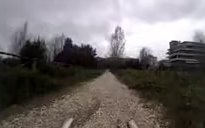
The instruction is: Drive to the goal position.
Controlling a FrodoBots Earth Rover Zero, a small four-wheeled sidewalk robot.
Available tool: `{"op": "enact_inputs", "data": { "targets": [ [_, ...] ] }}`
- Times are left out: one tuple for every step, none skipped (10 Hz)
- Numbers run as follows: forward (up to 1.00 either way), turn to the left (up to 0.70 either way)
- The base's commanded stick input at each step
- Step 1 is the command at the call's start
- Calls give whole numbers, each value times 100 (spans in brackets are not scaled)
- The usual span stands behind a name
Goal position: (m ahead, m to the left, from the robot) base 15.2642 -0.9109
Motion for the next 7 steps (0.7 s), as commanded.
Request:
{"op": "enact_inputs", "data": {
  "targets": [
    [70,-6],
    [70,0],
    [70,0],
    [70,0],
    [70,0],
    [70,0],
    [70,0]
  ]
}}
